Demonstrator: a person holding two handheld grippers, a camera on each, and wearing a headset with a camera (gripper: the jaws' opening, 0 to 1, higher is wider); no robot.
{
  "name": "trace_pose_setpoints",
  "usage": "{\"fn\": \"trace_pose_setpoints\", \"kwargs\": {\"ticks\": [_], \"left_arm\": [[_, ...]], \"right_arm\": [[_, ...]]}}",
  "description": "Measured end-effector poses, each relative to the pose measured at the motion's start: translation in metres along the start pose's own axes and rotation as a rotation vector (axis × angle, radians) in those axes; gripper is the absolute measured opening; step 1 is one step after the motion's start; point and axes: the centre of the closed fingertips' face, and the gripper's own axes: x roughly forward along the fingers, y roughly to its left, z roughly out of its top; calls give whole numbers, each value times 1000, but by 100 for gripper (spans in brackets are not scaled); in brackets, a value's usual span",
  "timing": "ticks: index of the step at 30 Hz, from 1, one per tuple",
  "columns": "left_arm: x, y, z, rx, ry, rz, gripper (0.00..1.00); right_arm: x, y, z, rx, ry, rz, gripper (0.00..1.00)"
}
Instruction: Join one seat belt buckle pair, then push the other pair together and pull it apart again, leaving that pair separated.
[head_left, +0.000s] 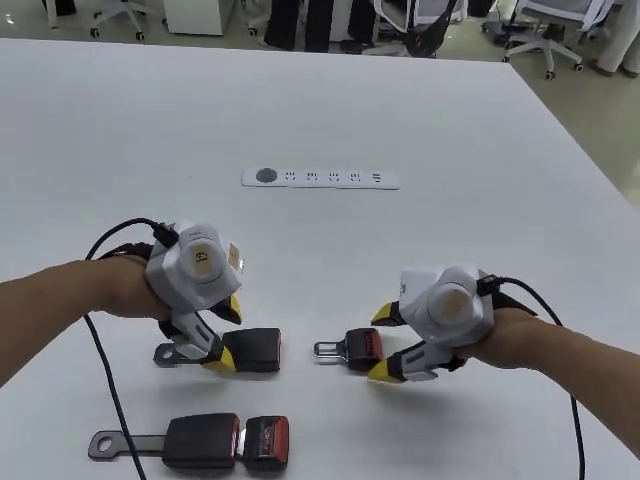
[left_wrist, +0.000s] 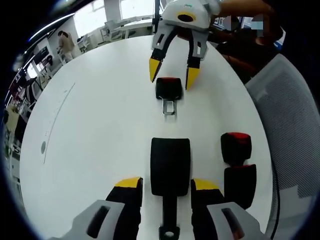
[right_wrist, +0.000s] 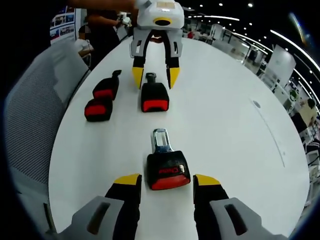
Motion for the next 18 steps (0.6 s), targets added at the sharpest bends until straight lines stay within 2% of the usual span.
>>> {"fn": "trace_pose_setpoints", "kwargs": {"ticks": [5, 7, 18], "left_arm": [[4, -4, -1, 15, 11, -11, 35], [9, -5, -5, 16, 12, -15, 33], [8, -5, -5, -1, -18, -1, 32]], "right_arm": [[1, -1, -1, -10, 8, -7, 34], [2, -2, -1, -24, 9, -8, 32], [3, -1, -2, -48, 8, -2, 31]]}}
